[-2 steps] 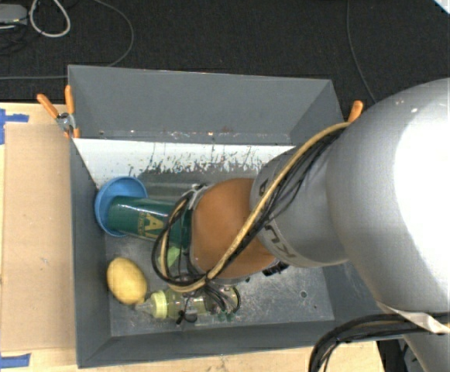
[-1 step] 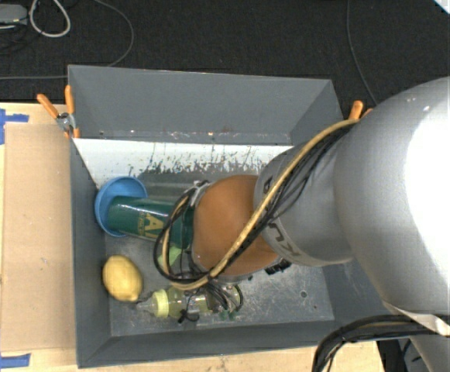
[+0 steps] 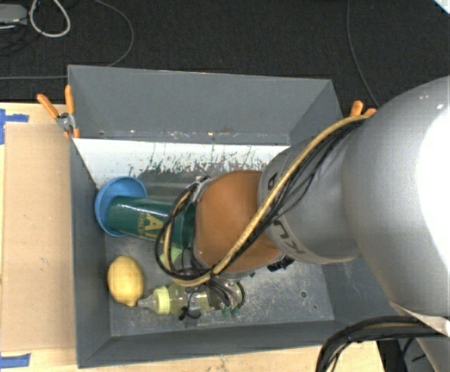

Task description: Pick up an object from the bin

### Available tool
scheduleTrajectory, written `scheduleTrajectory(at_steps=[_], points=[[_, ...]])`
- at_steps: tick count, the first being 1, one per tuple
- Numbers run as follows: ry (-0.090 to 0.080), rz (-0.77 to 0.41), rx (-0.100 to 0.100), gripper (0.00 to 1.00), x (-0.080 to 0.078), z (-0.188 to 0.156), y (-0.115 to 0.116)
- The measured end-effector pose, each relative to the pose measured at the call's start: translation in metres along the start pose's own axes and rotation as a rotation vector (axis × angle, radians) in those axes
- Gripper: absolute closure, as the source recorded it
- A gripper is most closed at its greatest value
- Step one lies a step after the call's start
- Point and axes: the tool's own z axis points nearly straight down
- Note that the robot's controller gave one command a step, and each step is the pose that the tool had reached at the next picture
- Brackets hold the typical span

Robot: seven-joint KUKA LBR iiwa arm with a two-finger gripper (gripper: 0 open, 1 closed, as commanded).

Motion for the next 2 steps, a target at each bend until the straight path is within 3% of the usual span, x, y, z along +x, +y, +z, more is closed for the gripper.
scheduleTrajectory(at_steps=[1, 2], points=[[0.006, 0.002, 0.001, 1.00, 0.002, -0.014, -0.001], [0.012, 0.003, 0.003, 1.00, 0.004, -0.054, -0.001]])
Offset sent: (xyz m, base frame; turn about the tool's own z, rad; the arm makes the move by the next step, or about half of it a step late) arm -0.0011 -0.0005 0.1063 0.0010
